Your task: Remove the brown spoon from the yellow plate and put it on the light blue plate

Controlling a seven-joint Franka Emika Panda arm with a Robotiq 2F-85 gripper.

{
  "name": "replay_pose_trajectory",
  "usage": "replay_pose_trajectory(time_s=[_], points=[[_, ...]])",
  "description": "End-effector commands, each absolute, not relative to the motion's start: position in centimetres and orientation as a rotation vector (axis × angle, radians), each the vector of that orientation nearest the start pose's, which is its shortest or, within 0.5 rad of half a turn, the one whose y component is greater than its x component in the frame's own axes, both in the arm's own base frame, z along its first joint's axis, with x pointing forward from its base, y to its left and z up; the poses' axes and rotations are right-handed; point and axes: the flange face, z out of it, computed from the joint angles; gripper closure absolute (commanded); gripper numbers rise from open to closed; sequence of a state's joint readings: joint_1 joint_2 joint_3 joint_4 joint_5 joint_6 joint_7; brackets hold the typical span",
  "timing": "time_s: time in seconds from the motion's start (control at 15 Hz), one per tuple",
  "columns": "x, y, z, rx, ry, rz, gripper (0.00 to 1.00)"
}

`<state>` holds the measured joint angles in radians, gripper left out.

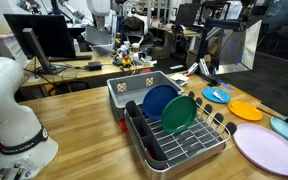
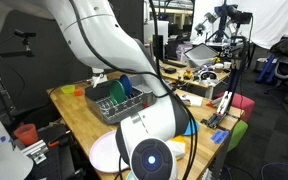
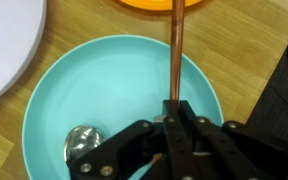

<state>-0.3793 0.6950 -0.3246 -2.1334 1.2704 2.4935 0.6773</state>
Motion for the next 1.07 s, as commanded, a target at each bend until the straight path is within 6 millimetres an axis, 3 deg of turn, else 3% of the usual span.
replay_pose_trajectory(time_s=[0.0,0.07,0.13,0.27,0.73,1.0], points=[[38.2,-35.7,7.2,-0.860,2.568,0.209,0.90],[38.2,-35.7,7.2,-0.858,2.569,0.210,0.64],[38.3,-35.6,7.3,-0.857,2.568,0.208,0.64],[38.3,-35.6,7.4,-0.857,2.575,0.206,0.53],[38.6,-35.0,8.5,-0.892,2.566,0.169,0.04],[39.4,-34.0,10.2,-0.951,2.515,0.156,0.00]])
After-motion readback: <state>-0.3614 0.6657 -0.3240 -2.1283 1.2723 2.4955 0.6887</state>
